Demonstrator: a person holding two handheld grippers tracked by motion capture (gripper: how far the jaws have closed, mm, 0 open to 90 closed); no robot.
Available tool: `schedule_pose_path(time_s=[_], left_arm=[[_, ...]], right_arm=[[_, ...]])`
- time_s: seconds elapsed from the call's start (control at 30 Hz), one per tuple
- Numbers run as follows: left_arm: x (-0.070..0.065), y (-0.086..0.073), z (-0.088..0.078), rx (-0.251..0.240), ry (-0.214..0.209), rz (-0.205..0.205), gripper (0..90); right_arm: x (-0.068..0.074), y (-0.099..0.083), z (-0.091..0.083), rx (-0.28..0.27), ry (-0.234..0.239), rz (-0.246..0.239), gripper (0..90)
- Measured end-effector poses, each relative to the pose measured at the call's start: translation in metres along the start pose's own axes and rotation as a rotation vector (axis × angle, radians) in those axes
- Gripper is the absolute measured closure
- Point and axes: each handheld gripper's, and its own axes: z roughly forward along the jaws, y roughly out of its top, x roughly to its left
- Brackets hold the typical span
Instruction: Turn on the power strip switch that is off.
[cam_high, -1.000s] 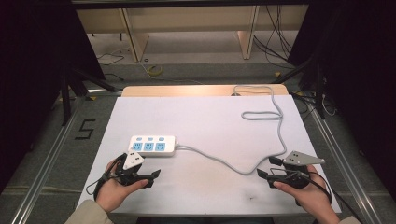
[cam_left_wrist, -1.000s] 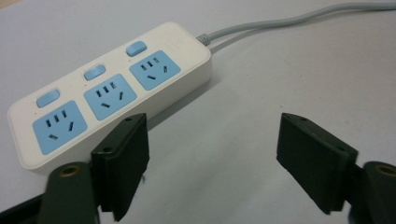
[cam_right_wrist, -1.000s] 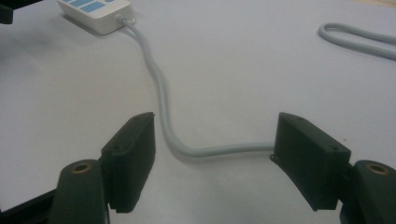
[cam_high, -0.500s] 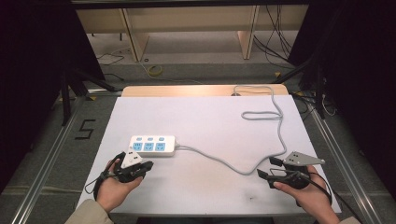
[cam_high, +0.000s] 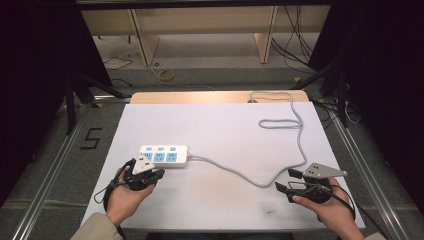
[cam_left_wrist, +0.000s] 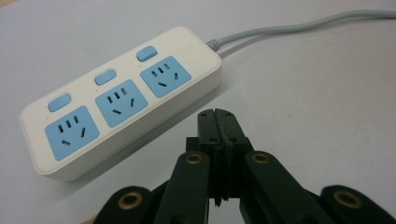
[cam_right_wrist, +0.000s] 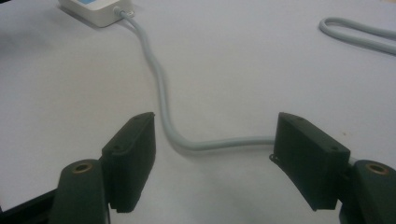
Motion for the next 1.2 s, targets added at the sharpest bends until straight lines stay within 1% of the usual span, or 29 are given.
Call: schedule_pose_path(time_s=[0.13,0.17,0.33,0.37,0.67,0.7,0.93,1.03,1.2], left_arm=[[0.000,0.003,0.002,0.005,0.010,0.000,89.7],[0.001,0.006,0.004,0.003,0.015,-0.006,89.7],[0.004,0.009,0.006,0.009,0.014,-0.019,89.7],[0.004,0.010,0.007,0.001,0.018,-0.026,89.7],[0.011,0.016,0.008,0.010,0.032,-0.042,89.8],[0.011,0.016,0.009,0.006,0.035,-0.048,89.8],[0.013,0.019,0.011,0.020,0.046,-0.056,89.8],[0.014,0.020,0.013,0.025,0.044,-0.073,89.8],[0.016,0.023,0.017,0.041,0.040,-0.080,89.8]], right_arm=[[0.000,0.000,0.000,0.003,-0.003,0.002,30.1],[0.000,0.000,-0.001,0.002,-0.004,0.003,30.1],[-0.001,-0.001,-0.001,0.006,-0.005,0.002,30.0],[-0.001,-0.001,-0.001,0.003,-0.004,0.000,30.0],[-0.001,-0.001,-0.001,0.005,-0.003,-0.002,29.9],[-0.001,-0.001,-0.001,0.004,-0.003,-0.002,29.9],[-0.001,-0.001,-0.001,0.000,0.000,0.008,30.0],[-0.001,-0.001,-0.001,0.003,0.001,0.011,29.9],[-0.001,-0.001,0.000,0.002,-0.004,0.019,29.9]])
